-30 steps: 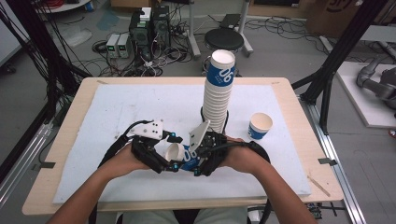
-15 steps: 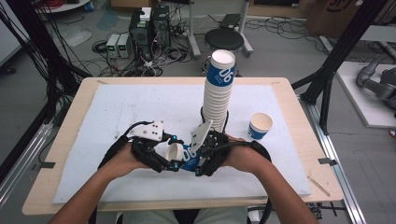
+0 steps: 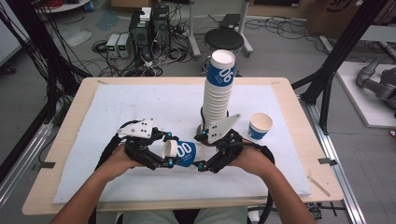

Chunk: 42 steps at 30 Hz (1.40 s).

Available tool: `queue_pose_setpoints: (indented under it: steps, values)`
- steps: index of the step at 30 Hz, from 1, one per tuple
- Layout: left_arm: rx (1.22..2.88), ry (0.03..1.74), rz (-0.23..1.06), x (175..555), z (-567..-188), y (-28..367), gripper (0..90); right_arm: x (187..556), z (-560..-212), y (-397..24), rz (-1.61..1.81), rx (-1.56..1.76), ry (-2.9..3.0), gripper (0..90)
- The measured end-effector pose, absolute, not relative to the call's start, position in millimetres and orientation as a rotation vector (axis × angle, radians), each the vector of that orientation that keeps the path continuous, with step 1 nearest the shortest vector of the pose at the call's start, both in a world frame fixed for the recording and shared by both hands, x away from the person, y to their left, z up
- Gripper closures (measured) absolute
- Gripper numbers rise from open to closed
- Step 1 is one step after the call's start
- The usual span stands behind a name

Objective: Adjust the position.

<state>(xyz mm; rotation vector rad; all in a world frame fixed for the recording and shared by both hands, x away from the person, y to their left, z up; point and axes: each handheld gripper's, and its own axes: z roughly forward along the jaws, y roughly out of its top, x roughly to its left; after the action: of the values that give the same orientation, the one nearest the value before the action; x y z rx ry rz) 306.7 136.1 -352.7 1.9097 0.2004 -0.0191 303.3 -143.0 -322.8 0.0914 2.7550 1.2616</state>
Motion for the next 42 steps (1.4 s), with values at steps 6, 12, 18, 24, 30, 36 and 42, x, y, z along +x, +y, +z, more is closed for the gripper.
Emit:
queue_pose_setpoints:
  steps: [6,12,18,24,30,36,42]
  values:
    - [1.852,0.213,0.015,306.5,-356.8,145.0,29.4,302.4,-326.7,-159.1,1.427,0.173,2.675,20.2]
    - [1.816,0.221,0.036,306.5,-357.8,151.9,29.4,297.9,-329.2,-169.6,1.499,0.207,2.617,20.1]
    - [1.767,0.23,0.042,306.6,-362.7,157.2,29.5,292.5,-337.8,-176.7,1.556,0.226,2.575,19.0]
    - [1.727,0.214,0.035,304.6,-366.5,160.4,29.5,289.2,-349.9,-181.9,1.645,0.276,2.52,19.0]
    - [1.69,0.177,0.018,300.8,-369.4,160.2,29.5,288.3,-359.4,-180.2,1.701,0.268,2.493,19.0]
    - [1.688,0.151,0.003,298.0,-370.9,157.5,29.5,288.1,-363.4,-176.4,1.727,0.267,2.499,19.0]
    - [1.669,0.134,-0.008,297.0,-370.6,156.7,29.5,289.0,-366.9,-174.8,1.769,0.267,2.507,19.0]
